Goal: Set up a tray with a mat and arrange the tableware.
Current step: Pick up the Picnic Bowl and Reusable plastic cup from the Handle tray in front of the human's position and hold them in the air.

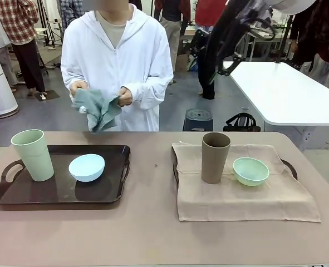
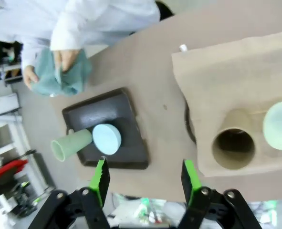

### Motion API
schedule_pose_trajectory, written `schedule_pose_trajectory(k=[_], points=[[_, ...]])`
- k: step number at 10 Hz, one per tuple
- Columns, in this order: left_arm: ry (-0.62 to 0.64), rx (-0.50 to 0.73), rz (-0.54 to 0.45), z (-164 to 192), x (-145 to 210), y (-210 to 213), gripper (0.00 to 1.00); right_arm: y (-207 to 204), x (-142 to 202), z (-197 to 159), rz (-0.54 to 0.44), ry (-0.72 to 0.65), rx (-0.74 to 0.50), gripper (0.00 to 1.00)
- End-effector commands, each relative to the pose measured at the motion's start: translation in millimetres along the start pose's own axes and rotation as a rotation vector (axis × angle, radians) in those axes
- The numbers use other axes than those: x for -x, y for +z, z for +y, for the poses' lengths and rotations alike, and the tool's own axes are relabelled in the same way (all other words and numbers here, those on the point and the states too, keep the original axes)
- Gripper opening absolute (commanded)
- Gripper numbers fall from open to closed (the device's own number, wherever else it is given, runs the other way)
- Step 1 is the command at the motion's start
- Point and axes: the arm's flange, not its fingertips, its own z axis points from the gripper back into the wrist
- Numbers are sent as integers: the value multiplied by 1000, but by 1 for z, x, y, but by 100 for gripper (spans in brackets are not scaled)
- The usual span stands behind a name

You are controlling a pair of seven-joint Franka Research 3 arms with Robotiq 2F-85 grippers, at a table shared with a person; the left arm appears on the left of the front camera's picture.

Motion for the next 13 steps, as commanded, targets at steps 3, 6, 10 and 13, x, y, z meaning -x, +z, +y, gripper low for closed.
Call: schedule_pose_trajectory(k=[3,6,10,13], points=[[13,8,10,0,-1,2,100,11,6,-10,-34,-10,19,78],[-312,-26,5,38,-15,-10,100,-8,6,14,20,37,25,78],[-668,-5,10,58,-34,-9,100,-96,48,140,171,302,154,78],[-913,119,-34,76,-48,-30,100,-144,68,179,175,332,271,78]])
